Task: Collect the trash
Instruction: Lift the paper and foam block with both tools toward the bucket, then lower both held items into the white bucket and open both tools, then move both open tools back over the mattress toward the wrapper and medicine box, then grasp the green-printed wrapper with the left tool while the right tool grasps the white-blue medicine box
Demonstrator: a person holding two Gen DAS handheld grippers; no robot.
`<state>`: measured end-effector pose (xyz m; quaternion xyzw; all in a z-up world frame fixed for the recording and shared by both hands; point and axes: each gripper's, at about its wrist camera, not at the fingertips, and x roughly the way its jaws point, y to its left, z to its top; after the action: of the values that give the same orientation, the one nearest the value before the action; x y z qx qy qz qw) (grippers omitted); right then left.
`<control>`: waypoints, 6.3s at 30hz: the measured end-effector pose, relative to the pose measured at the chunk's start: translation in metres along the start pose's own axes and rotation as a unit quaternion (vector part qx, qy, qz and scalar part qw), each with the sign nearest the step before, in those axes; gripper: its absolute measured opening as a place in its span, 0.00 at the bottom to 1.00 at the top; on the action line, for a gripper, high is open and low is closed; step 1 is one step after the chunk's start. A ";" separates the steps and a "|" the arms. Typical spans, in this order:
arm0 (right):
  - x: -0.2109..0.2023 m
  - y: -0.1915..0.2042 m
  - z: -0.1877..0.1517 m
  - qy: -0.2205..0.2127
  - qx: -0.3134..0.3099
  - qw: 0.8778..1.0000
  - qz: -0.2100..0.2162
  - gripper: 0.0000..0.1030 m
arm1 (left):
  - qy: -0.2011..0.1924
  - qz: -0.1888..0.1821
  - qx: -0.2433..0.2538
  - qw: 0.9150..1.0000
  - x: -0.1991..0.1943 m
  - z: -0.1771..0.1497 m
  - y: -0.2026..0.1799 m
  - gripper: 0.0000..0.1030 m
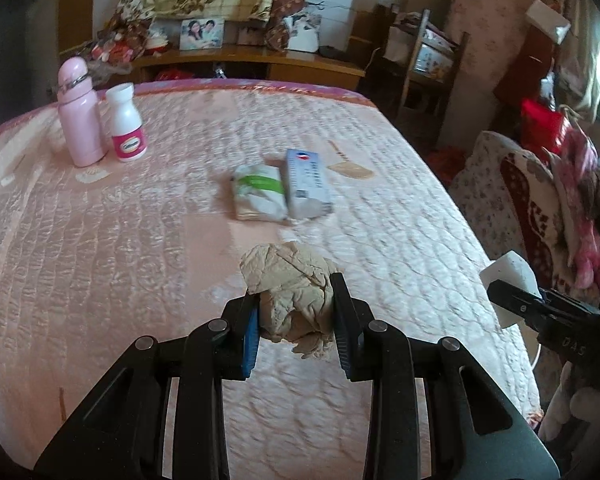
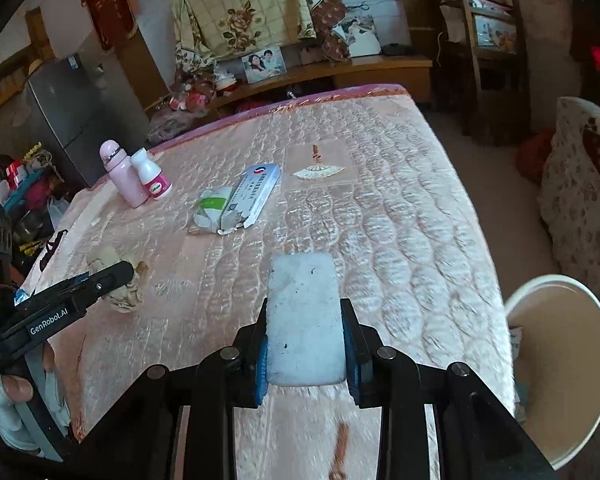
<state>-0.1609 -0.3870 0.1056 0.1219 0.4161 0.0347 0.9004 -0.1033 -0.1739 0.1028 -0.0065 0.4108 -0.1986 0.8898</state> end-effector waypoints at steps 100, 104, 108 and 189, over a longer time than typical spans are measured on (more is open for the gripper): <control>-0.103 -0.249 -0.073 -0.025 0.183 0.969 -0.163 0.42 | 0.101 -0.189 0.162 0.963 0.107 -0.031 -0.307 0.49; -0.101 -0.244 -0.073 -0.022 0.180 0.970 -0.160 0.42 | 0.092 -0.180 0.161 0.966 0.101 -0.030 -0.300 0.49; -0.098 -0.237 -0.073 -0.019 0.173 0.972 -0.157 0.42 | 0.083 -0.169 0.160 0.969 0.095 -0.028 -0.291 0.49; 0.198 0.071 0.123 0.087 -0.044 0.995 0.018 0.59 | 0.080 0.057 -0.054 0.994 0.128 0.065 0.116 0.29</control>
<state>0.0643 -0.3090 0.0533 0.0865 0.4887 0.0795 0.8645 0.0594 -0.1228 0.0323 -0.0151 0.4902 -0.1254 0.8624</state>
